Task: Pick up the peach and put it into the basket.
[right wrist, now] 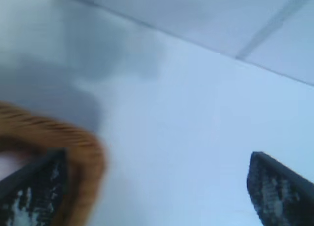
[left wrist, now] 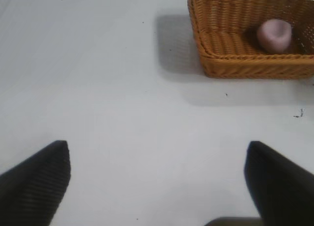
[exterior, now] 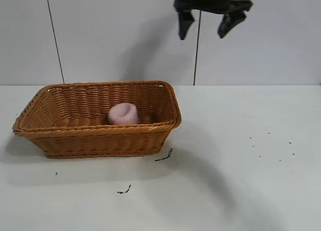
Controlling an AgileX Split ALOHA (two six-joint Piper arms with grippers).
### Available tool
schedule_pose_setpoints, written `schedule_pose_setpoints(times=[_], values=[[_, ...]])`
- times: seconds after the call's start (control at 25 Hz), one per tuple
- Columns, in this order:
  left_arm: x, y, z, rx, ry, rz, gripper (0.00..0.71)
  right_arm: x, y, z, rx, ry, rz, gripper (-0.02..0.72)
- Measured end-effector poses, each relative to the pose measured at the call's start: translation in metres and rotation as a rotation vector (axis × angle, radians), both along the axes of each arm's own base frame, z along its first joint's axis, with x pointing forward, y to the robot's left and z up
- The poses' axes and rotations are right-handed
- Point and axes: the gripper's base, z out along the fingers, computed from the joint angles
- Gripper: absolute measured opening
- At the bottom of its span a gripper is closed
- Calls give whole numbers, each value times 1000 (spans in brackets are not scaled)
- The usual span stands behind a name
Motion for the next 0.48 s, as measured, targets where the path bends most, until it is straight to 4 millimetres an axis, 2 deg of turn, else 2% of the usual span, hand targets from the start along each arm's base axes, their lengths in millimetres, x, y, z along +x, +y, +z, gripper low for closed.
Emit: schedule_pose_setpoints(times=[0.16, 0.24, 0.36, 0.48], values=[[0, 0, 0, 0, 0, 0, 693, 6, -75, -2, 0, 6, -142, 696], [0, 0, 0, 0, 0, 0, 693, 6, -98, -1, 3, 6, -187, 696], [0, 0, 0, 0, 0, 0, 693, 2, -115, 7, 14, -11, -214, 696], [0, 0, 0, 0, 0, 0, 693, -3, -114, 25, 30, -43, -209, 696]])
